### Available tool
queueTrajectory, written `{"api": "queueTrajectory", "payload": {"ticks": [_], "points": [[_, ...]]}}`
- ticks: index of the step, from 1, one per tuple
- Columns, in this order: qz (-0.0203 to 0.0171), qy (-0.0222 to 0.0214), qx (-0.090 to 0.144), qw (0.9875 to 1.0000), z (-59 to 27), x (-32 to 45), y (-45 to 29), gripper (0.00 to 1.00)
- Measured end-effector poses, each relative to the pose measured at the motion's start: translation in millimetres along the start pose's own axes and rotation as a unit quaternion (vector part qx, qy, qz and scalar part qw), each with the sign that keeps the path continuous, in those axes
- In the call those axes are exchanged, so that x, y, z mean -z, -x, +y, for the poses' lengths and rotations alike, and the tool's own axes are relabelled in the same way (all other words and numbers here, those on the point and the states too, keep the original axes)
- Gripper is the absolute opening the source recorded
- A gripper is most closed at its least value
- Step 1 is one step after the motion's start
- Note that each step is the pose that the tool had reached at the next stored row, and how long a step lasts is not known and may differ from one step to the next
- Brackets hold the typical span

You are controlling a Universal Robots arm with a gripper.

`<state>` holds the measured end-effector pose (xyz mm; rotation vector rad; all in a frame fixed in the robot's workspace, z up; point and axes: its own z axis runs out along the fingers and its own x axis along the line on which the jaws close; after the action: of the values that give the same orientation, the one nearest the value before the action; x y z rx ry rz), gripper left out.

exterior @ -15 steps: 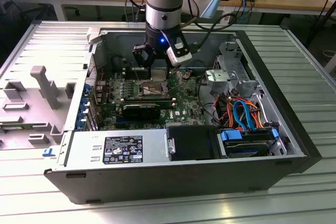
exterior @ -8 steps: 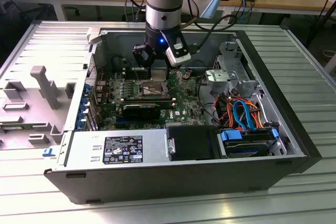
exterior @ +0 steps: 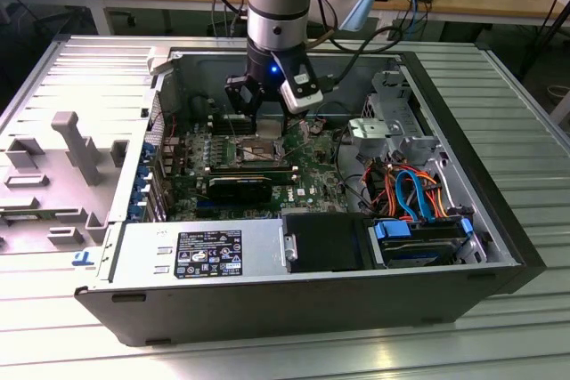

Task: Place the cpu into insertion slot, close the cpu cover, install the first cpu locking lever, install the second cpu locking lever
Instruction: 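Place the cpu into insertion slot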

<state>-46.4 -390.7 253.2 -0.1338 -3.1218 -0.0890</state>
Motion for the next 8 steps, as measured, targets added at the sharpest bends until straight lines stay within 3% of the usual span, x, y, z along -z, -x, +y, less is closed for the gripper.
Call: {"api": "queueTrajectory", "payload": {"ticks": [5, 8], "points": [[-0.0011, -0.0052, -0.011, 0.9999, 0.0, -0.2, 0.0, 0.55], [-0.0015, -0.0060, -0.018, 0.9998, 0.0, -0.6, 0.0, 0.55]]}}
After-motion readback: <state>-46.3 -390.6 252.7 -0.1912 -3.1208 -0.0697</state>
